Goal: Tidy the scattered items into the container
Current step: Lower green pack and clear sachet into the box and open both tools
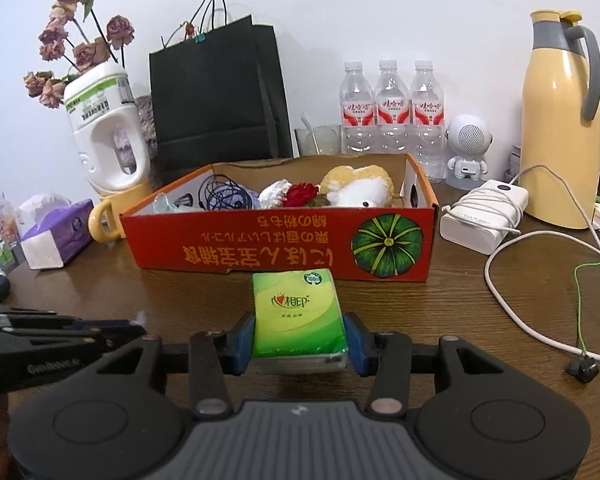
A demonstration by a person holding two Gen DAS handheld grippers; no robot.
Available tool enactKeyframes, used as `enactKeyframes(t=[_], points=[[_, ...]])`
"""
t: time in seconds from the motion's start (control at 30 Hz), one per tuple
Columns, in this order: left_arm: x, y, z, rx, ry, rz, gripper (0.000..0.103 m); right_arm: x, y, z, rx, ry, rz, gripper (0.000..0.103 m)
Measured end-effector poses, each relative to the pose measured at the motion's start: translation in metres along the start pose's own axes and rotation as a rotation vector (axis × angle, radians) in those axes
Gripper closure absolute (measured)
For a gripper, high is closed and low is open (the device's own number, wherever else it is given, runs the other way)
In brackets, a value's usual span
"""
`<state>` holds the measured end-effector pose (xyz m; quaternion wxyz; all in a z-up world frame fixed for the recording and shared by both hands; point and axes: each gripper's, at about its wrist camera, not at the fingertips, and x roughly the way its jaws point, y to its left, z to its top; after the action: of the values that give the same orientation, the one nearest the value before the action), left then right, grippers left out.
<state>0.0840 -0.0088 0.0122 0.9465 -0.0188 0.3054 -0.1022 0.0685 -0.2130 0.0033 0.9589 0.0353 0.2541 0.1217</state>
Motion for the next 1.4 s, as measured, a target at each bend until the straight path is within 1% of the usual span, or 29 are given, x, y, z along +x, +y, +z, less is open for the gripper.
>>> enactKeyframes(t=[0.1, 0.17, 0.27, 0.33, 0.4, 0.43, 0.47, 0.53, 0.57, 0.63, 0.67, 0.7, 0.73, 0.8, 0.87, 0.97, 1.0, 1.03, 1.07, 1.1, 1.17, 1.23, 1.27, 1.3, 1.33, 1.37, 1.4], points=[[-0.017, 0.005, 0.015, -0.026, -0.058, -0.004, 0.092, -0.014, 0.002, 0.008, 0.02, -0.032, 0.028, 0.058], [-0.024, 0.007, 0.034, -0.033, -0.105, -0.024, 0.092, -0.018, 0.001, 0.021, 0.032, -0.052, 0.038, 0.058], [-0.023, 0.007, 0.074, -0.027, -0.174, -0.057, 0.092, -0.016, -0.002, 0.053, 0.035, -0.082, 0.028, 0.058], [-0.01, 0.007, 0.103, -0.02, -0.188, -0.075, 0.092, -0.006, -0.003, 0.081, 0.013, -0.081, 0.009, 0.058], [0.017, 0.008, 0.132, -0.01, -0.153, -0.093, 0.091, 0.015, -0.005, 0.11, -0.004, -0.058, 0.005, 0.058], [0.034, 0.007, 0.145, -0.012, -0.133, -0.084, 0.091, 0.031, -0.008, 0.124, -0.002, -0.026, 0.015, 0.058], [0.054, 0.004, 0.158, 0.01, -0.099, -0.077, 0.091, 0.049, -0.011, 0.137, 0.005, 0.009, 0.024, 0.058], [0.093, 0.003, 0.176, 0.032, -0.034, -0.052, 0.091, 0.09, -0.013, 0.155, -0.018, 0.109, 0.023, 0.058], [0.113, 0.005, 0.182, 0.033, 0.014, -0.048, 0.091, 0.11, -0.014, 0.163, -0.024, 0.151, 0.018, 0.058], [0.154, 0.012, 0.194, -0.017, 0.114, -0.033, 0.091, 0.146, -0.015, 0.173, -0.042, 0.232, 0.004, 0.058], [0.168, 0.016, 0.197, -0.036, 0.153, -0.029, 0.091, 0.163, -0.015, 0.178, -0.052, 0.265, -0.016, 0.058], [0.181, 0.019, 0.199, -0.054, 0.186, -0.023, 0.091, 0.179, -0.014, 0.18, -0.066, 0.3, -0.037, 0.058], [0.19, 0.023, 0.2, -0.072, 0.2, -0.002, 0.091, 0.193, -0.013, 0.182, -0.082, 0.337, -0.049, 0.058], [0.204, 0.025, 0.2, -0.052, 0.227, 0.029, 0.091, 0.218, -0.007, 0.182, -0.111, 0.402, -0.068, 0.058], [0.215, 0.03, 0.197, -0.077, 0.251, 0.046, 0.09, 0.235, 0.003, 0.179, -0.182, 0.44, -0.104, 0.058], [0.226, 0.037, 0.195, -0.112, 0.295, 0.033, 0.089, 0.254, 0.016, 0.177, -0.24, 0.479, -0.136, 0.058], [0.228, 0.037, 0.194, -0.115, 0.301, 0.025, 0.085, 0.259, 0.018, 0.177, -0.244, 0.492, -0.138, 0.058], [0.228, 0.039, 0.194, -0.123, 0.301, 0.023, 0.084, 0.264, 0.018, 0.177, -0.237, 0.503, -0.13, 0.058], [0.227, 0.041, 0.194, -0.126, 0.303, 0.011, 0.083, 0.267, 0.017, 0.176, -0.22, 0.517, -0.102, 0.057], [0.224, 0.042, 0.196, -0.124, 0.304, 0.004, 0.08, 0.267, 0.014, 0.176, -0.19, 0.532, -0.073, 0.057], [0.215, 0.043, 0.201, -0.124, 0.288, -0.011, 0.072, 0.262, 0.003, 0.179, -0.11, 0.543, -0.012, 0.053], [0.204, 0.044, 0.209, -0.121, 0.269, -0.022, 0.069, 0.247, -0.002, 0.184, -0.078, 0.526, 0.032, 0.044], [0.198, 0.045, 0.214, -0.119, 0.256, -0.021, 0.067, 0.237, -0.004, 0.188, -0.074, 0.51, 0.032, 0.042], [0.192, 0.046, 0.218, -0.121, 0.248, -0.018, 0.063, 0.228, -0.006, 0.193, -0.075, 0.494, 0.02, 0.037], [0.187, 0.046, 0.222, -0.127, 0.245, -0.016, 0.058, 0.218, -0.008, 0.199, -0.079, 0.476, 0.002, 0.031], [0.182, 0.046, 0.226, -0.13, 0.251, -0.02, 0.055, 0.211, -0.011, 0.204, -0.075, 0.464, -0.012, 0.029], [0.178, 0.045, 0.229, -0.131, 0.258, -0.022, 0.048, 0.205, -0.013, 0.209, -0.065, 0.456, -0.027, 0.026]])
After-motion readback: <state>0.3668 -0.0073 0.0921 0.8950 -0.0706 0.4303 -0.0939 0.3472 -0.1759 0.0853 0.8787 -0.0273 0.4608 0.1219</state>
